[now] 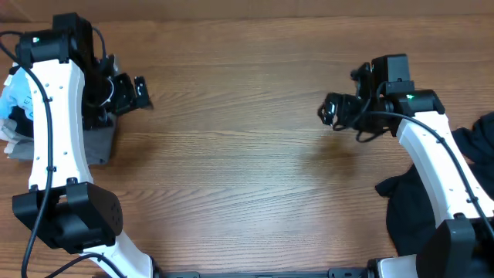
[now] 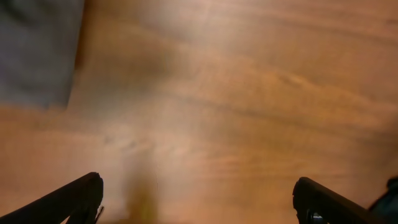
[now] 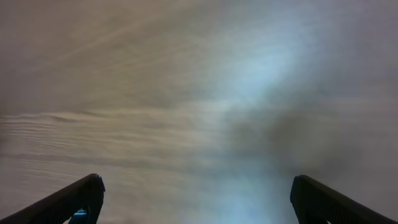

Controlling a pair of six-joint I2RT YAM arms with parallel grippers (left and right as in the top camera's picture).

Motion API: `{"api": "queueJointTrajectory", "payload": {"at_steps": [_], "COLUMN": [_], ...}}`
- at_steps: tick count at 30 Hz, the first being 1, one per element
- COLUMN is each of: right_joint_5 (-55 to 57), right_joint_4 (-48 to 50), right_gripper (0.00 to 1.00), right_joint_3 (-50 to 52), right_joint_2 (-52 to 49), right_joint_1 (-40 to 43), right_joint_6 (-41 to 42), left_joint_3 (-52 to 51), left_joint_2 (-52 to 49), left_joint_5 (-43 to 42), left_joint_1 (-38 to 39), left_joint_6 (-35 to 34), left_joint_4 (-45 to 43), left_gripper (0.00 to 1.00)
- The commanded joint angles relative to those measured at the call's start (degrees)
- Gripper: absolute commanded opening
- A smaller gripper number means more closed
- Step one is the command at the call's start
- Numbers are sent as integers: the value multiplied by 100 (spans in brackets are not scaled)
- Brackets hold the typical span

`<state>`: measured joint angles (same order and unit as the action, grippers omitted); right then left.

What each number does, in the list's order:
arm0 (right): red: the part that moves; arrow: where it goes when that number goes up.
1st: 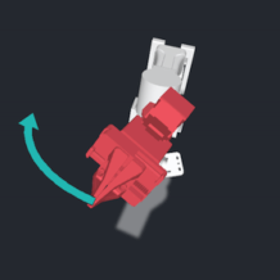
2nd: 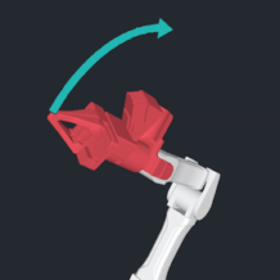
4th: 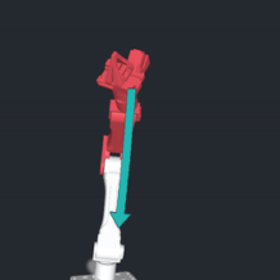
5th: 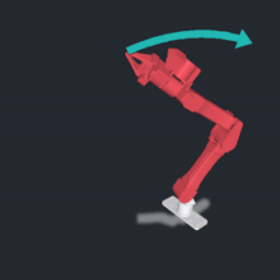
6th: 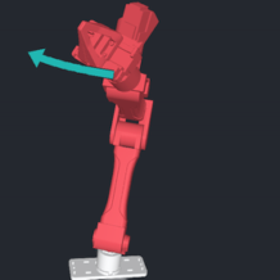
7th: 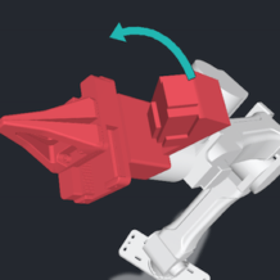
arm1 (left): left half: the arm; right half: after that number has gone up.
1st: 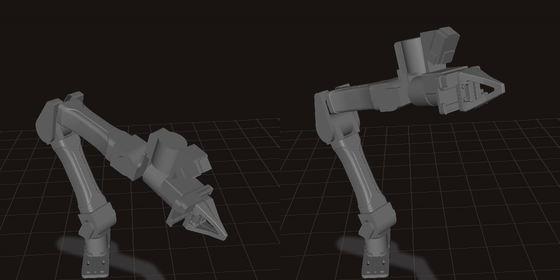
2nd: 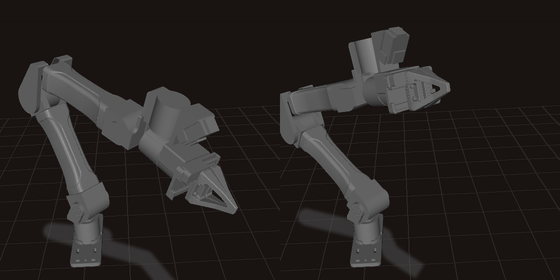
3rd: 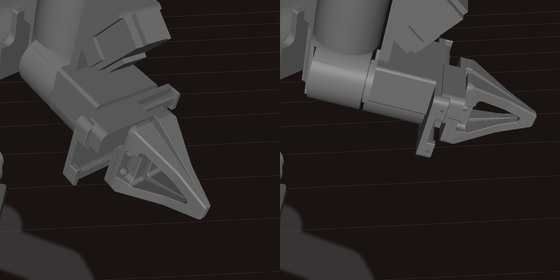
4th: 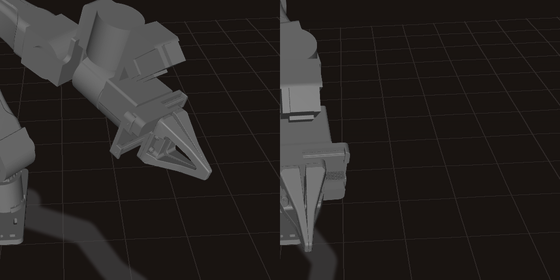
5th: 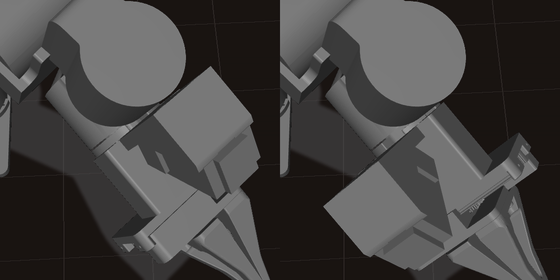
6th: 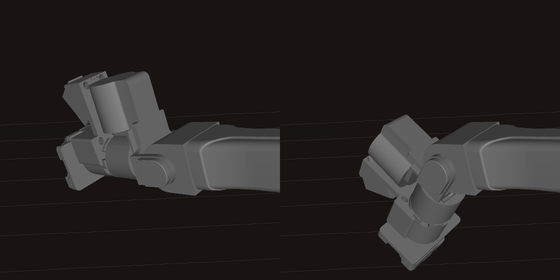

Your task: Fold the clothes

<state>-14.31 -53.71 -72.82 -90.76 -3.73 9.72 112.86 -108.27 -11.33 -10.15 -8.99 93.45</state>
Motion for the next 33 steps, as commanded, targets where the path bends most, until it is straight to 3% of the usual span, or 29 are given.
{"api": "queueJointTrajectory", "payload": {"at_steps": [1,8,12,15,22,33], "right_joint_5": [743,942,1333,1786,2157,2157], "right_joint_4": [-334,-756,-354,103,146,-367], "right_gripper": [100,100,100,100,100,100], "right_joint_3": [-74,170,599,1191,1781,1781], "right_joint_2": [407,1943,3394,4693,5582,5571], "right_joint_1": [44,42,-13,-55,-55,-55], "right_joint_6": [315,538,734,855,855,855], "left_joint_3": [42,-262,-984,-2151,-3917,-4002], "left_joint_2": [291,1700,3209,4863,7001,7305], "left_joint_5": [201,308,802,1410,1617,1622], "left_joint_1": [-15,308,621,999,1088,1088], "left_joint_6": [103,393,387,382,382,374], "left_joint_4": [271,109,-839,-2013,-3248,-1344], "left_gripper": [100,100,100,100,100,100]}}
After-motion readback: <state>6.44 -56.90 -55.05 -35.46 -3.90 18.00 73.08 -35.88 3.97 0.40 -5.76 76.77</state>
